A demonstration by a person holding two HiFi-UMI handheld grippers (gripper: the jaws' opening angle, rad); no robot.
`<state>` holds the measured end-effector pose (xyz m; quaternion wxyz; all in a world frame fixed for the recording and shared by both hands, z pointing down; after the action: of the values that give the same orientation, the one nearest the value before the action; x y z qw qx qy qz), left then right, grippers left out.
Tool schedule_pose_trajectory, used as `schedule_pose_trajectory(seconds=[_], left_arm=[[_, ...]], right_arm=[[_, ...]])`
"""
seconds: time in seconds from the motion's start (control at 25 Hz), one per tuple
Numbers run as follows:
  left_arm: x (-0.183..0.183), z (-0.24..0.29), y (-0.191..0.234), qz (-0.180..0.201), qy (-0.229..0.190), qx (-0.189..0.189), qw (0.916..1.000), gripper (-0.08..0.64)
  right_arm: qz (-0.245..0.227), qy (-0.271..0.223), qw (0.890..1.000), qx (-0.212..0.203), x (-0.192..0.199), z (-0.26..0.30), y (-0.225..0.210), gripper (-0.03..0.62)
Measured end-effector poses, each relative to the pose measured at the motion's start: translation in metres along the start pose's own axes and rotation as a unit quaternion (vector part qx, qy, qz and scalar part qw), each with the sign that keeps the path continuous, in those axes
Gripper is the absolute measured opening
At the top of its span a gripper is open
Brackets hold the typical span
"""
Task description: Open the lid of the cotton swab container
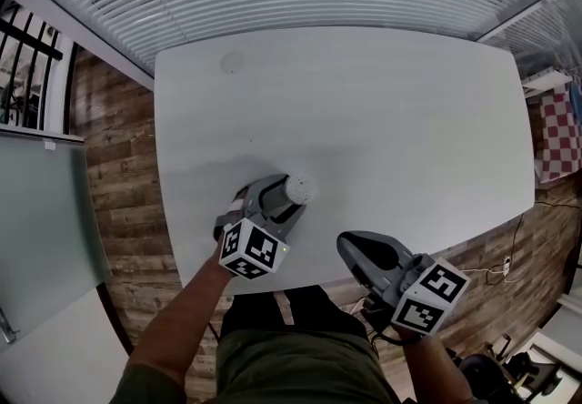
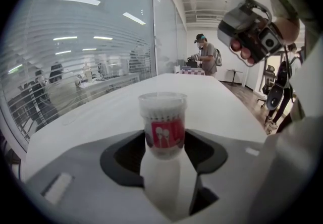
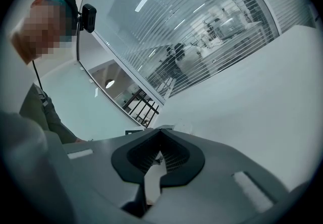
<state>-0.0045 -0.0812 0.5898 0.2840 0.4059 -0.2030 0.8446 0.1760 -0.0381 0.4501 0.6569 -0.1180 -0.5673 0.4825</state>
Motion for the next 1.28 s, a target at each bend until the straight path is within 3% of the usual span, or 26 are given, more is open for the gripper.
schedule_pose_trajectory(seconds=[0.24,0.52,1.04,1.28], left_arm=[[-0.01,-0.01,0.001,-0.002,-0.028,0.0,0.9996,0.245],[-0.034,-0.037,0.009,-0.001,-0.058,-0.005,0.9983,0.245],[-0.076,-0.088,0.031,0.005,-0.082,-0.029,0.9962,0.245],[-0.091,-0.113,0.04,0.013,-0.089,-0.044,0.995,0.245]], right_arm=[[-0.011,-0.007,1.0,0.007,-0.009,0.0,0.002,0.011],[-0.061,-0.016,0.998,0.01,-0.035,0.012,0.011,0.009],[-0.113,-0.037,0.993,-0.012,-0.073,0.024,0.047,0.012],[-0.174,-0.034,0.984,-0.036,-0.092,0.028,0.074,0.014]])
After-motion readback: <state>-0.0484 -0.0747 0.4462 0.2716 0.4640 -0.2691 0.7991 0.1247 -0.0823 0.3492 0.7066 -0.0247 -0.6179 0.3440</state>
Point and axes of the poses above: the fingertips, and each gripper's own axes: z forward along the fingers, y to its left, x out of its underside, the point moved 9 cm from there along -z, backward along the fingers, and after that the axes turned 7 degrees about -x, right-handed, at the moved point
